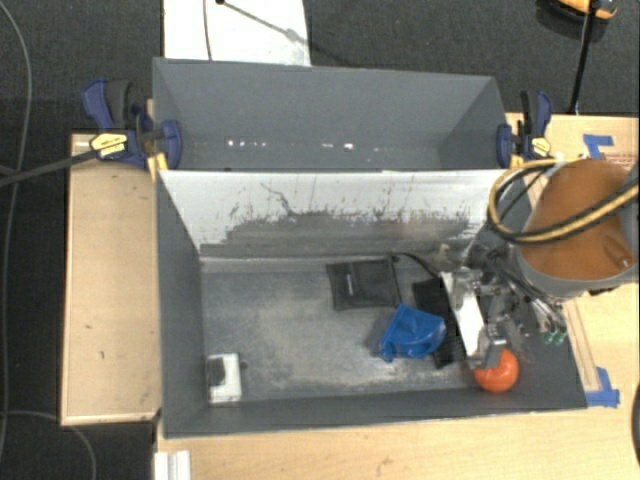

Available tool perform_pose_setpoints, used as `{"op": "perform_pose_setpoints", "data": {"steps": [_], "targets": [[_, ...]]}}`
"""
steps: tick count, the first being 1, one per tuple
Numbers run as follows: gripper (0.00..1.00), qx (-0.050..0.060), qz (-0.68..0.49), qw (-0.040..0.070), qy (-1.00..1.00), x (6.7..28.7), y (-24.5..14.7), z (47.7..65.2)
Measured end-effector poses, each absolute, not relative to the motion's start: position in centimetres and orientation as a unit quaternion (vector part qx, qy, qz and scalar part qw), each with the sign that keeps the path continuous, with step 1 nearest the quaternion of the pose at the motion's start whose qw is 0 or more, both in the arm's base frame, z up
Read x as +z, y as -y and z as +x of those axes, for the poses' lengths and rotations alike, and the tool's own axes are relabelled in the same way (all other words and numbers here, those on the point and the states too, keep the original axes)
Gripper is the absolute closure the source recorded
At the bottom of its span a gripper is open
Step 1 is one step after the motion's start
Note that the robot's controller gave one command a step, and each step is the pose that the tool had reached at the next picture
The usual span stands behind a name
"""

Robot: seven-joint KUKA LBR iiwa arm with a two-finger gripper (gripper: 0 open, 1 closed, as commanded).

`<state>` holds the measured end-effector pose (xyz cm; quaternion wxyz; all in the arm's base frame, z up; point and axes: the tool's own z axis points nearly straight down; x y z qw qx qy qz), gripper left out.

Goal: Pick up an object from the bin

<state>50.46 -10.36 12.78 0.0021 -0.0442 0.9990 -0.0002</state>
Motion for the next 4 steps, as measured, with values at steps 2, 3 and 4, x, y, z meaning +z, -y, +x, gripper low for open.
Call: {"op": "perform_pose_setpoints", "data": {"steps": [2, 3, 4], "targets": [[0.00, 0.000, 0.008, 0.003, -1.000, 13.0, 6.2, 51.1], [0.00, 0.000, -0.026, 0.003, -1.000, 8.2, 5.2, 51.7], [1.00, 0.000, 0.017, 0.005, -1.000, 6.9, 4.7, 51.9]]}}
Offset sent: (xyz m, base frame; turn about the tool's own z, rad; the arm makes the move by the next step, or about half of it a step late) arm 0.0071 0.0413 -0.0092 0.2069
